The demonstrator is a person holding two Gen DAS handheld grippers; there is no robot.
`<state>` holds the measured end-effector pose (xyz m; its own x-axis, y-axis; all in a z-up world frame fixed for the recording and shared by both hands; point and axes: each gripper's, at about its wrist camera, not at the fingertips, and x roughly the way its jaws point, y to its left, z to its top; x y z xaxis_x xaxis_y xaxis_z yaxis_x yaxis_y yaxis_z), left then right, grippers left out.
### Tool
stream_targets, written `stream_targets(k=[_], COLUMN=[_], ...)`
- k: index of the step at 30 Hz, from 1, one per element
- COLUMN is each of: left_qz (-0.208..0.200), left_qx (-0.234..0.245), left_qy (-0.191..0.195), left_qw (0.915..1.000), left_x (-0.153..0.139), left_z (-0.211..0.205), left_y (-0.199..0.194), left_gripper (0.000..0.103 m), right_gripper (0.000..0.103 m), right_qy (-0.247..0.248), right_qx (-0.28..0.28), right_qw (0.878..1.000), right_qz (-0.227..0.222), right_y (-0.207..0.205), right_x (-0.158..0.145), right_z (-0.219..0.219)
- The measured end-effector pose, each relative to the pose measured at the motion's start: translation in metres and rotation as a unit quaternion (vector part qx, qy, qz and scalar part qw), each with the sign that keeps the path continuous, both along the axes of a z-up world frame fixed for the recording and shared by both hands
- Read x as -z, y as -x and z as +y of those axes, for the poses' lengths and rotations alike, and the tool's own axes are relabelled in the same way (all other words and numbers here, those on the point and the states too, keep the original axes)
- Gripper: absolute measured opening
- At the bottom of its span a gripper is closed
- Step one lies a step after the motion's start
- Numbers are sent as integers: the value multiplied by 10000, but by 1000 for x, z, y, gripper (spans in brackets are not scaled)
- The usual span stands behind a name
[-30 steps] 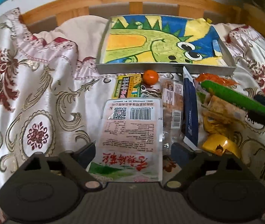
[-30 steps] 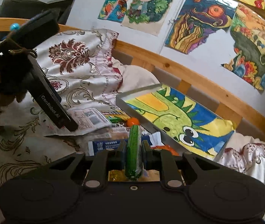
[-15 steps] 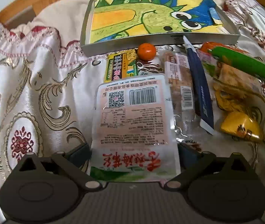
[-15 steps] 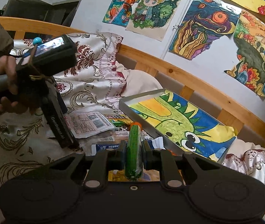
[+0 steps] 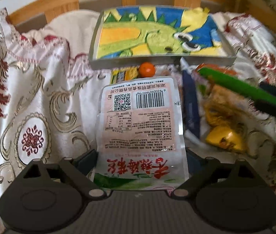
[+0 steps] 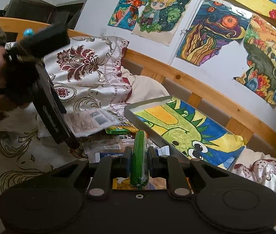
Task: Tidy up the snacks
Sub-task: 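Carry the white-pink pack with the left tool and the green stick with the right tool into the dragon tray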
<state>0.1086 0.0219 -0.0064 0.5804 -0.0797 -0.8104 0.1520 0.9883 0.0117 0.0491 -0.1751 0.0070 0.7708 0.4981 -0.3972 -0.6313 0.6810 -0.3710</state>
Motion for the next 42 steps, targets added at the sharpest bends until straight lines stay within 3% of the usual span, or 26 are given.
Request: stream_targets(k=[9, 24, 33, 42], left_qz=[-513, -957, -1050, -882], left_qx=[141, -315, -589, -773], left_qy=[142, 141, 30, -238], left_qw=[9985, 9948, 9927, 9928], left_x=[-31, -38, -24, 7], left_z=[-27, -69, -101, -120], left_y=[-20, -133, -202, -246], left_gripper=[95, 95, 95, 95], right_gripper=[18, 18, 18, 18], right_qy=[-3, -476, -597, -724], right_qx=[75, 807, 1208, 1568], right_qw=[9995, 9924, 9885, 9849], right_qz=[-305, -802, -684, -119], right_y=[-7, -93, -161, -208], right_x=[-6, -23, -4, 21], right_z=[-3, -30, -49, -60])
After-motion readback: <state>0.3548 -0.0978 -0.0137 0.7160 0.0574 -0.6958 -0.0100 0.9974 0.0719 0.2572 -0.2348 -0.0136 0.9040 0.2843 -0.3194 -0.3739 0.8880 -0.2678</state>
